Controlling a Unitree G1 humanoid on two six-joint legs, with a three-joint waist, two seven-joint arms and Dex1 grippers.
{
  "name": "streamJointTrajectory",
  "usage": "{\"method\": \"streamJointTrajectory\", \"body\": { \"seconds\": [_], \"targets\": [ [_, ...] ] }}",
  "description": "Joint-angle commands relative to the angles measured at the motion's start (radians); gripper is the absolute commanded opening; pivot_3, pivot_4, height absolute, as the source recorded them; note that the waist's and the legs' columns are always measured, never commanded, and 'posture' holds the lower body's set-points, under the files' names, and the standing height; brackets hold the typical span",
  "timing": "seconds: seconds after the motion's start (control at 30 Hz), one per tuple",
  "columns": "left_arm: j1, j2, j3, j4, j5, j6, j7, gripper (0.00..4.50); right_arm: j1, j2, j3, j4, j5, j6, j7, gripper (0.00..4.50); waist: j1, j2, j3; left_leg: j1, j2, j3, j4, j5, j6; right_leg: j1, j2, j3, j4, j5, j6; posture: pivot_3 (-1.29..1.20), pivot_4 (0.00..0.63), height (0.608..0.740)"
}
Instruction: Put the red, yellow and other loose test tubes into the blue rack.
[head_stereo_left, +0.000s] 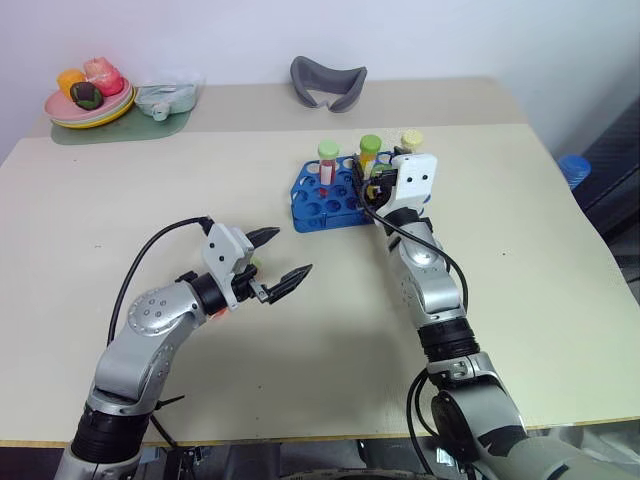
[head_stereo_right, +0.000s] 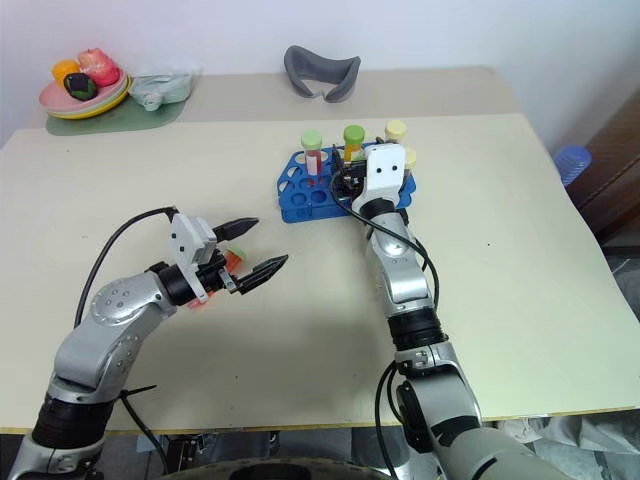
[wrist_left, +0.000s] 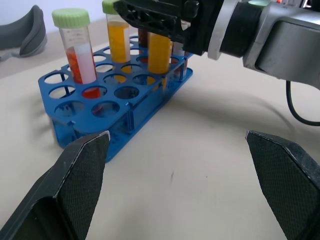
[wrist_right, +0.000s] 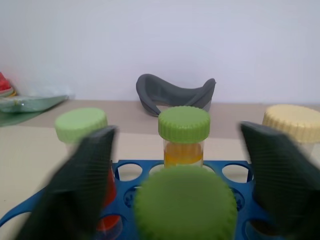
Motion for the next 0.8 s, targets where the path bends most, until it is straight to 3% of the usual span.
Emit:
{"method": "streamJointTrajectory", "body": {
  "seconds": [0.03, 0.17, 0.33, 0.43, 0.53, 0.57, 0.67, 0.8],
  "targets": [
    [-0.002, 0.004, 0.022, -0.041, -0.014, 0.014, 0.016, 4.5, -0.008, -0.007, -0.019, -0.118, -0.013, 0.004, 0.0, 4.44, 0.0, 0.0, 0.0, 0.0, 0.0, 0.0, 0.0, 0.0, 0.0, 0.0, 0.0, 0.0, 0.0, 0.0, 0.0, 0.0, 0.15, 0.74],
    [-0.063, 0.037, 0.066, -0.065, -0.033, 0.156, 0.087, 4.5, -0.012, -0.076, -0.035, -0.284, 0.019, 0.082, 0.074, 4.44, 0.001, 0.0, 0.0, 0.0, 0.0, 0.0, 0.0, 0.0, 0.0, 0.0, 0.0, 0.0, 0.0, 0.0, 0.0, 0.0, 0.15, 0.74],
    [-0.199, 0.13, 0.111, -0.14, -0.133, 0.542, 0.176, 4.5, 0.008, -0.216, -0.027, -0.425, 0.107, 0.197, 0.28, 4.44, 0.0, 0.0, 0.0, 0.0, 0.0, -0.001, 0.001, 0.0, 0.0, 0.001, 0.0, 0.0, 0.001, 0.0, 0.0, 0.0, 0.15, 0.74],
    [-0.29, 0.232, 0.071, -0.194, -0.162, 0.764, 0.186, 4.5, 0.028, -0.308, -0.021, -0.498, 0.195, 0.291, 0.428, 4.44, 0.0, -0.001, 0.0, 0.0, 0.0, -0.001, 0.0, 0.0, 0.0, 0.001, 0.0, 0.0, 0.001, 0.0, 0.0, 0.0, 0.15, 0.74],
    [-0.436, 0.261, 0.019, -0.159, -0.188, 1.098, 0.227, 4.5, 0.068, -0.401, 0.011, -0.589, 0.277, 0.38, 0.578, 4.44, 0.001, -0.001, 0.0, 0.0, 0.0, -0.001, 0.001, 0.0, 0.0, 0.001, 0.0, 0.0, 0.0, 0.0, 0.0, 0.0, 0.15, 0.74],
    [-0.495, 0.305, -0.049, -0.132, -0.193, 1.171, 0.228, 4.5, 0.087, -0.436, 0.024, -0.63, 0.31, 0.414, 0.63, 4.44, 0.001, -0.001, 0.001, 0.0, -0.001, -0.001, 0.001, 0.0, 0.0, 0.002, 0.0, -0.001, 0.0, 0.0, 0.0, 0.0, 0.15, 0.74],
    [-0.596, 0.396, -0.185, -0.071, -0.203, 1.227, 0.236, 4.5, 0.158, -0.552, 0.059, -0.757, 0.398, 0.511, 0.773, 4.44, 0.001, -0.001, 0.001, 0.0, -0.001, -0.002, 0.001, 0.0, 0.0, 0.002, 0.001, -0.001, 0.0, 0.0, 0.0, 0.0, 0.15, 0.74],
    [-0.645, 0.418, -0.264, 0.006, -0.23, 1.227, 0.235, 4.5, 0.213, -0.627, 0.08, -0.833, 0.452, 0.576, 0.846, 4.44, 0.001, -0.002, 0.001, 0.0, -0.001, -0.002, 0.0, 0.0, 0.001, 0.002, 0.001, -0.001, -0.001, 0.0, 0.0, 0.0, 0.15, 0.74]
  ]
}}
